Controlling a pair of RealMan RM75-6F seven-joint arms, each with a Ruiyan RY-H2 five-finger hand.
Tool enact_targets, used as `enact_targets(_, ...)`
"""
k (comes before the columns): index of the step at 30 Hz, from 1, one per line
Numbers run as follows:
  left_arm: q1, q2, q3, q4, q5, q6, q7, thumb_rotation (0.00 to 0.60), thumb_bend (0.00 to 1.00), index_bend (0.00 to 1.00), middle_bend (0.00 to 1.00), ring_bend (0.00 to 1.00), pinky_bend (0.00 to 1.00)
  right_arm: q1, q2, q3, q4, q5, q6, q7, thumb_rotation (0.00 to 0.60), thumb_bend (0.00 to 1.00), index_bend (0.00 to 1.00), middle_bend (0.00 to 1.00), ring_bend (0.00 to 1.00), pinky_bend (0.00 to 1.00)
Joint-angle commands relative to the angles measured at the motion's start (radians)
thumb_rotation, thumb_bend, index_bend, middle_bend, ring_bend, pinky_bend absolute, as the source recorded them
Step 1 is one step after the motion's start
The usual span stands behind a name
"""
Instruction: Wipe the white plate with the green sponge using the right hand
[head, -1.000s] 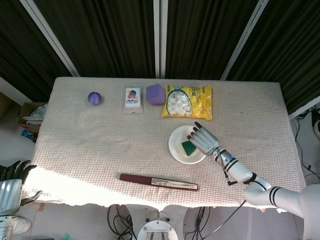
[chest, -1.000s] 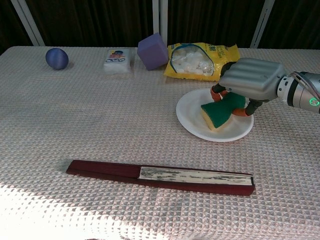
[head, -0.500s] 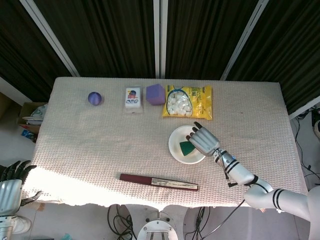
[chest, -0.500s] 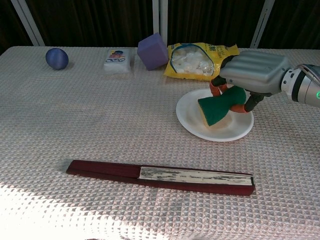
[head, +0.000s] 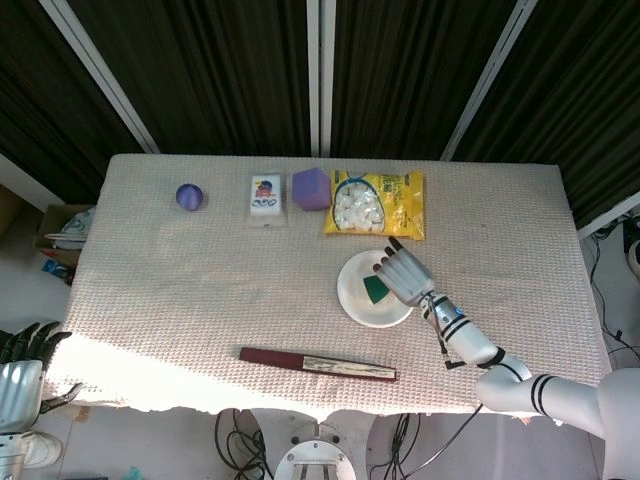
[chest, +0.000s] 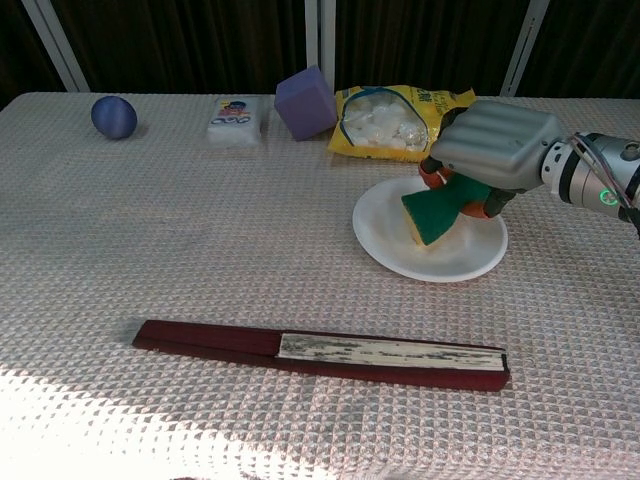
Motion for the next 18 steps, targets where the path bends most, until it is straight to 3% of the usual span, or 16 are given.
enact_targets(1, -0.002, -0.001, -0.001, 0.002, 0.002, -0.002, 0.000, 0.600, 0.02, 0.25, 0.15, 0.09, 0.13, -0.020, 0.041, 0.004, -0.052, -0.010, 0.035, 0.041, 0.600, 0.66, 0.89, 0.59, 0.34, 0.18)
enact_targets(6, -0.007, 0.001, -0.003, -0.002, 0.005, -0.002, 0.004, 0.600, 0.02, 0.25, 0.15, 0.09, 0.13, -0.019, 0.055, -0.007, -0.083, -0.036, 0.034, 0.096, 0.600, 0.66, 0.90, 0.60, 0.35, 0.18)
enact_targets(13, 0.001, 0.004, 0.001, -0.006, 0.008, 0.009, 0.005, 0.600, 0.02, 0.25, 0.15, 0.09, 0.13, 0.016, -0.055, -0.012, 0.043, -0.001, -0.030, 0.000, 0.600, 0.66, 0.90, 0.60, 0.35, 0.18)
enact_targets(18, 0.004, 0.002, 0.003, -0.002, 0.004, 0.007, 0.002, 0.600, 0.03, 0.25, 0.15, 0.09, 0.13, 0.010, -0.066, -0.005, 0.070, 0.020, -0.016, -0.023, 0.600, 0.66, 0.90, 0.60, 0.35, 0.18)
